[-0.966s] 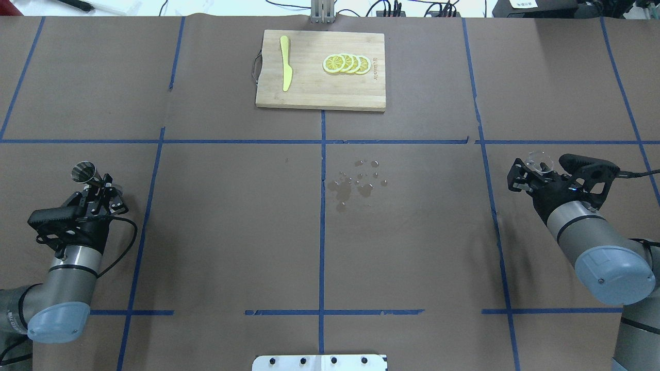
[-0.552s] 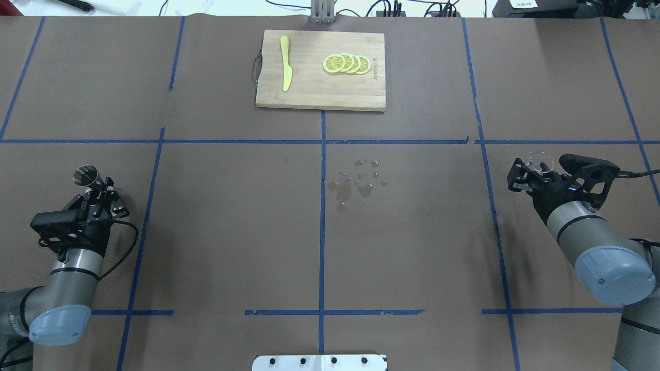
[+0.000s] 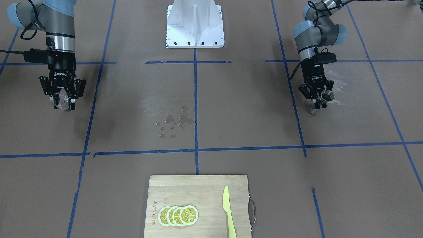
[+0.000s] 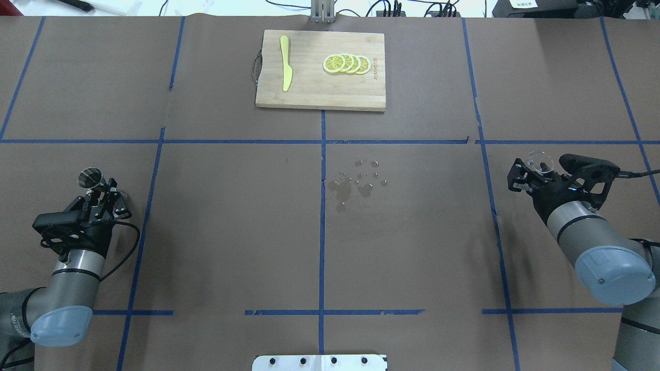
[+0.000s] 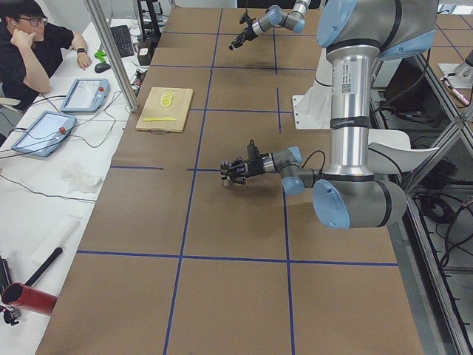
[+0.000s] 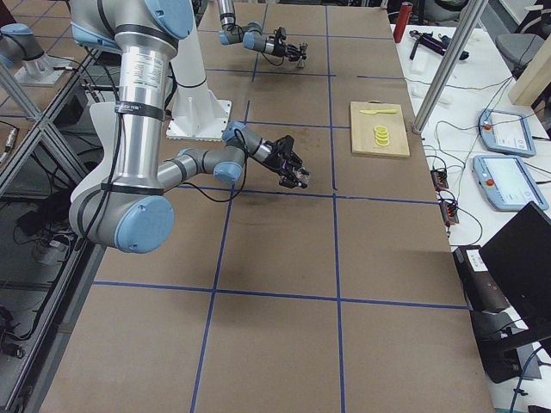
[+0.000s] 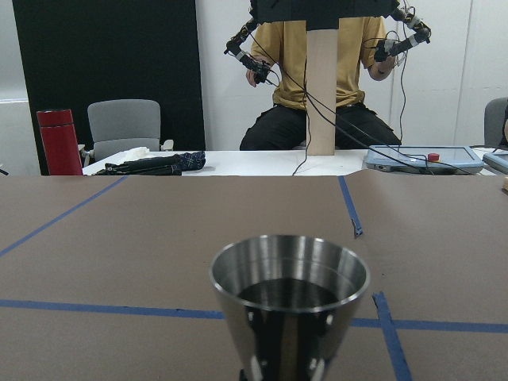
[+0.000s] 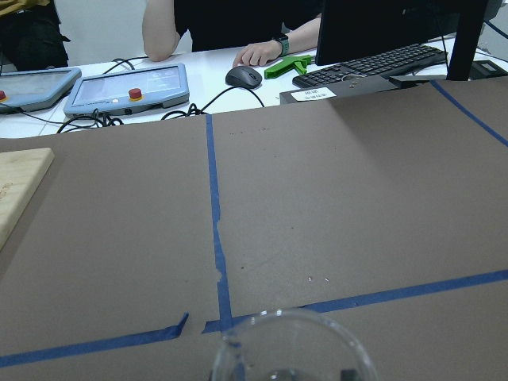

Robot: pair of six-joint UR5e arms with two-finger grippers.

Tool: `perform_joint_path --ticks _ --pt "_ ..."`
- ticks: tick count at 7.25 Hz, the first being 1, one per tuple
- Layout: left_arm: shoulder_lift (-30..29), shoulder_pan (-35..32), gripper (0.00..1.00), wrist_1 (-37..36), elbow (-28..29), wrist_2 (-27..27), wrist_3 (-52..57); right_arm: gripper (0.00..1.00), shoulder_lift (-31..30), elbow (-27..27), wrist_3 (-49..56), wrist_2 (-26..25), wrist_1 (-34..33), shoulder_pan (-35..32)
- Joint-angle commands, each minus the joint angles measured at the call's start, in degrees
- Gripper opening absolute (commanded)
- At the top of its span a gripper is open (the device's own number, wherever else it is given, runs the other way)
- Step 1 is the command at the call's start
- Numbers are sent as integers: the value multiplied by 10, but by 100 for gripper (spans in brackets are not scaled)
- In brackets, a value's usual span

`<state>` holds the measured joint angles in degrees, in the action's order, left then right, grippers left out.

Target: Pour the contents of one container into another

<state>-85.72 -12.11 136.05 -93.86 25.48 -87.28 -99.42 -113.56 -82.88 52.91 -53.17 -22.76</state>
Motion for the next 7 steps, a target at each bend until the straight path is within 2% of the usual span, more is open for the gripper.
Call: perform_joint_path --ticks 1,2,3,4,5,7 --pt "-1 1 43 0 0 0 0 0 0 0 0 -1 0 0" --pt "-1 1 46 0 0 0 0 0 0 0 0 -1 -1 0" --pt "-2 1 66 0 1 0 0 0 0 0 0 0 -1 0" --pt "-2 1 100 0 0 1 3 0 0 1 0 -1 0 0" --pt "-2 2 100 1 -4 7 8 0 0 1 0 -2 -1 0" --pt "0 3 100 2 -20 53 36 0 -1 4 0 -10 0 3"
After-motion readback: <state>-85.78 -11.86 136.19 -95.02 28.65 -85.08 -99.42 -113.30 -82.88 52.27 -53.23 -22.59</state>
